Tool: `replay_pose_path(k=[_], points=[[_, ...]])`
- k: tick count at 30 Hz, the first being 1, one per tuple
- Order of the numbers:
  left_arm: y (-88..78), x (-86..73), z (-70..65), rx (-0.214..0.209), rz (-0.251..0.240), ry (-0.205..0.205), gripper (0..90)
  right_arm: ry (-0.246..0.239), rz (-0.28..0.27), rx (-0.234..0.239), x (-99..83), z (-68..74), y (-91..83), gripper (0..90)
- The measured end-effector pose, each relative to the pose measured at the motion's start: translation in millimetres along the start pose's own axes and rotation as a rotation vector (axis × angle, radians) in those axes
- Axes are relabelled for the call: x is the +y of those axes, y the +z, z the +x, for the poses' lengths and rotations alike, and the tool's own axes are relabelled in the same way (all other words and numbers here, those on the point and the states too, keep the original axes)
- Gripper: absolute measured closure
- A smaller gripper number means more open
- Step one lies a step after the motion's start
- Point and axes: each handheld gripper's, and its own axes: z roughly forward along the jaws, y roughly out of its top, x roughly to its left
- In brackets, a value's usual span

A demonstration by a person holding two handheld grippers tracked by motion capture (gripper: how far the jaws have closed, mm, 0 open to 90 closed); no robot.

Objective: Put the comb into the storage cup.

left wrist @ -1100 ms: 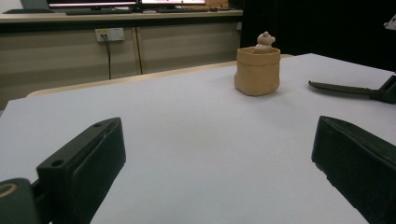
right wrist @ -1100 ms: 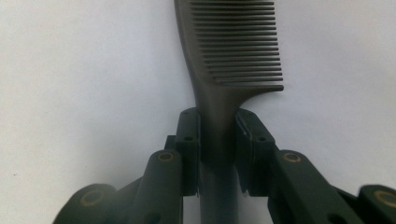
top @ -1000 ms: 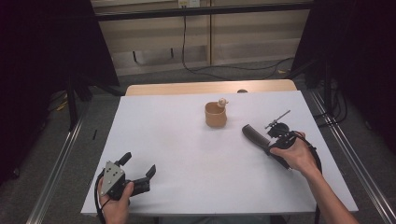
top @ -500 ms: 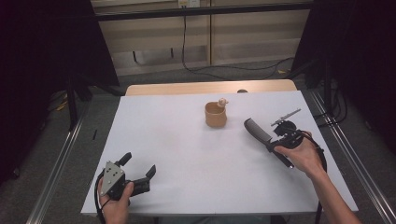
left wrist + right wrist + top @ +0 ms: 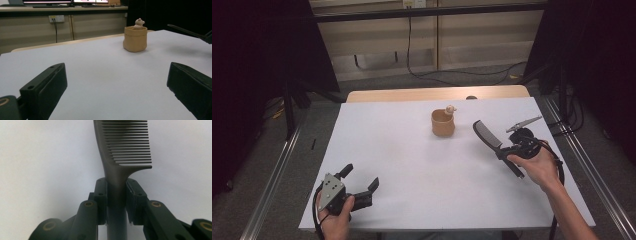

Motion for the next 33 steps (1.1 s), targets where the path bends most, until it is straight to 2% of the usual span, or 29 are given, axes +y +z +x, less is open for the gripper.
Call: replay_pose_path(k=[1,2,8,19,24,33], points=[[0.2,0.0,0.0,0.001,0.001,0.001,2.9,0.0,0.0,0.0,0.0,0.0,0.0,72.3],[0.2,0.0,0.2,0.003,0.002,0.003,2.9,-0.006,-0.031,0.013,0.0,-0.1,-2.2,72.3],[-0.2,0.0,0.9,0.005,0.0,0.004,3.0,-0.008,-0.092,0.026,0.6,0.2,-5.4,72.3],[-1.5,0.5,1.4,0.008,-0.008,0.001,2.9,-0.036,-0.206,0.0,1.5,4.2,-10.3,72.3],[-1.3,0.5,1.5,0.009,-0.007,0.0,2.9,-0.062,-0.228,-0.001,2.5,8.2,-9.0,72.3],[-1.6,0.6,1.5,0.008,-0.008,0.005,2.9,-0.056,-0.322,-0.003,1.6,9.3,-10.5,72.3]])
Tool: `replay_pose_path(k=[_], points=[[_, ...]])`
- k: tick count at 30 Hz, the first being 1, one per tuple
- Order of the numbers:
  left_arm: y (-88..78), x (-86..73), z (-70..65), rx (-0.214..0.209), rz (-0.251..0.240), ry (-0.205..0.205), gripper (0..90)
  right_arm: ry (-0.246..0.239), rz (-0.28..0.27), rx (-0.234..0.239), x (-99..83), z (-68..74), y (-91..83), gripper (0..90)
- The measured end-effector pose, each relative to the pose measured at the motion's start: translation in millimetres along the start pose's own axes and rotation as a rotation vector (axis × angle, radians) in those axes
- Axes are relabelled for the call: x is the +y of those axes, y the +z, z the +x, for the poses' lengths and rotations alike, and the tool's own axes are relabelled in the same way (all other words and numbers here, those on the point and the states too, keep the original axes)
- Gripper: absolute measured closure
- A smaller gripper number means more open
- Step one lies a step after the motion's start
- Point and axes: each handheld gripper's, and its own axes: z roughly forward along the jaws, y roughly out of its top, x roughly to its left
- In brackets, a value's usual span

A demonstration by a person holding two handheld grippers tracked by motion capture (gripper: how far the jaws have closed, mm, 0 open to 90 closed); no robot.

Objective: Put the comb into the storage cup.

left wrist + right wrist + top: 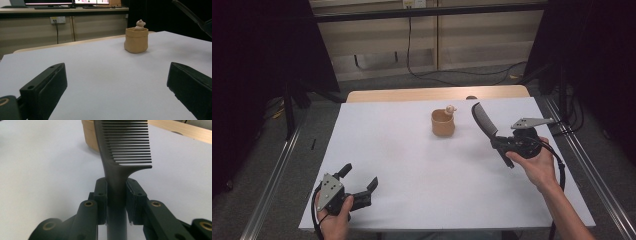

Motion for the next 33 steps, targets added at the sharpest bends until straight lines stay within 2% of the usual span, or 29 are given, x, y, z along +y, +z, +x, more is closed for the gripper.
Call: replay_pose_path(k=[16,23,33], points=[[0.5,-0.1,-0.5,-0.003,0.0,-0.002,2.9,-0.004,-0.155,0.001,1.2,2.0,-4.6,72.2],[1.1,-0.1,-0.9,-0.006,0.003,0.003,2.9,-0.034,-0.237,0.008,3.7,5.8,-5.7,72.2],[0.7,-0.1,-0.8,-0.004,0.003,0.006,2.9,-0.05,-0.325,0.009,5.7,7.7,-8.2,72.2]])
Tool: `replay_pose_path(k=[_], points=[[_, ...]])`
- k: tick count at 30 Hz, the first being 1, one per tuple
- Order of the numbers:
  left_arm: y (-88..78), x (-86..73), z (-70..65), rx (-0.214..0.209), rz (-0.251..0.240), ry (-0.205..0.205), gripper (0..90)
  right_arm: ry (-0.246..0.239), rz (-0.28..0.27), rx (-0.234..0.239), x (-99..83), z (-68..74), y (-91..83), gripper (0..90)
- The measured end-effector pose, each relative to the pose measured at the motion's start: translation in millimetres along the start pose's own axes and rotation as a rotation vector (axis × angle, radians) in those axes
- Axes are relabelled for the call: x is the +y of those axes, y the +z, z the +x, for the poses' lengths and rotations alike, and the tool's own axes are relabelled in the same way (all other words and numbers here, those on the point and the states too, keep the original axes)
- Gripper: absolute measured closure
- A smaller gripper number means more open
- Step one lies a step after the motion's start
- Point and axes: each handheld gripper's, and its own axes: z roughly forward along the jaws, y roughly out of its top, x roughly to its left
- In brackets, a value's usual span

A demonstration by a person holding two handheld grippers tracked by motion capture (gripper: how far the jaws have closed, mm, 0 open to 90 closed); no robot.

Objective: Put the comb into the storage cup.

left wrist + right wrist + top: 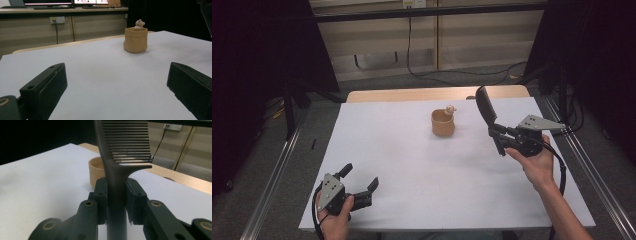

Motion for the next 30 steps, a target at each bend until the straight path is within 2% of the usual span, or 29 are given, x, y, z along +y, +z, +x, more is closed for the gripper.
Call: replay_pose_path(k=[7,16,30], points=[[0.1,0.1,-0.3,-0.001,0.0,-0.001,2.9,-0.005,-0.057,0.019,2.2,3.6,3.1,72.2],[1.5,0.1,-0.7,-0.005,0.0,-0.006,2.9,0.004,-0.095,0.035,6.8,5.7,11.3,72.2],[1.8,0.4,-1.3,-0.009,-0.008,-0.017,2.9,0.017,-0.155,0.086,21.7,14.2,37.6,72.2]])
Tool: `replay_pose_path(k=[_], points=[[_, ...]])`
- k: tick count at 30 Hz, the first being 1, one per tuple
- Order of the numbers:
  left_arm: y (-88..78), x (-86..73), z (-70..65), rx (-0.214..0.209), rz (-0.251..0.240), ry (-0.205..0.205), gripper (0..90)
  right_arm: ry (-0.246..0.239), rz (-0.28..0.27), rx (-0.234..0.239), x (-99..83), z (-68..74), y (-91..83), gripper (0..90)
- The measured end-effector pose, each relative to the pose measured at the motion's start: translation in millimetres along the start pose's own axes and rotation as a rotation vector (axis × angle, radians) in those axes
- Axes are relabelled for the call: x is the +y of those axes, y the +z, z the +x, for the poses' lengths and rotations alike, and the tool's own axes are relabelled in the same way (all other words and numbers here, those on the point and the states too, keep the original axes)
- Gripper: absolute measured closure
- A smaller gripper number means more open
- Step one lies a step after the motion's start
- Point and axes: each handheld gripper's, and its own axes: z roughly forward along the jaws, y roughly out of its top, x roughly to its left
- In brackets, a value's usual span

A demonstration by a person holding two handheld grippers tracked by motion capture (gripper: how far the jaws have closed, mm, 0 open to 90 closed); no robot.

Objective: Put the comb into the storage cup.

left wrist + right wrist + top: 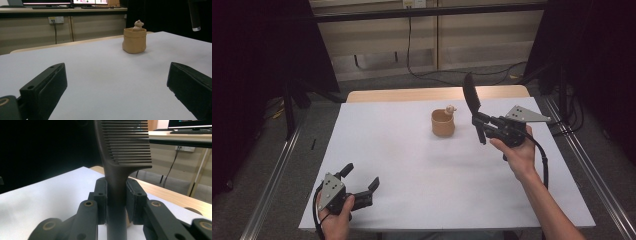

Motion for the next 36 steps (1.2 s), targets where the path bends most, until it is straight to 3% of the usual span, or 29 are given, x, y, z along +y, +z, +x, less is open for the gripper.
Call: replay_pose_path(k=[7,24,36], points=[[-0.7,1.7,-1.2,-0.016,-0.001,0.015,2.9,0.008,-0.031,0.018,4.2,3.8,14.7,72.2],[-0.2,2.3,-3.1,-0.033,-0.008,0.006,2.9,0.049,-0.081,0.053,5.7,1.2,47.2,72.2],[-1.7,3.1,-3.1,-0.041,-0.016,0.001,2.9,0.003,-0.075,0.078,26.4,11.4,70.6,72.2]])
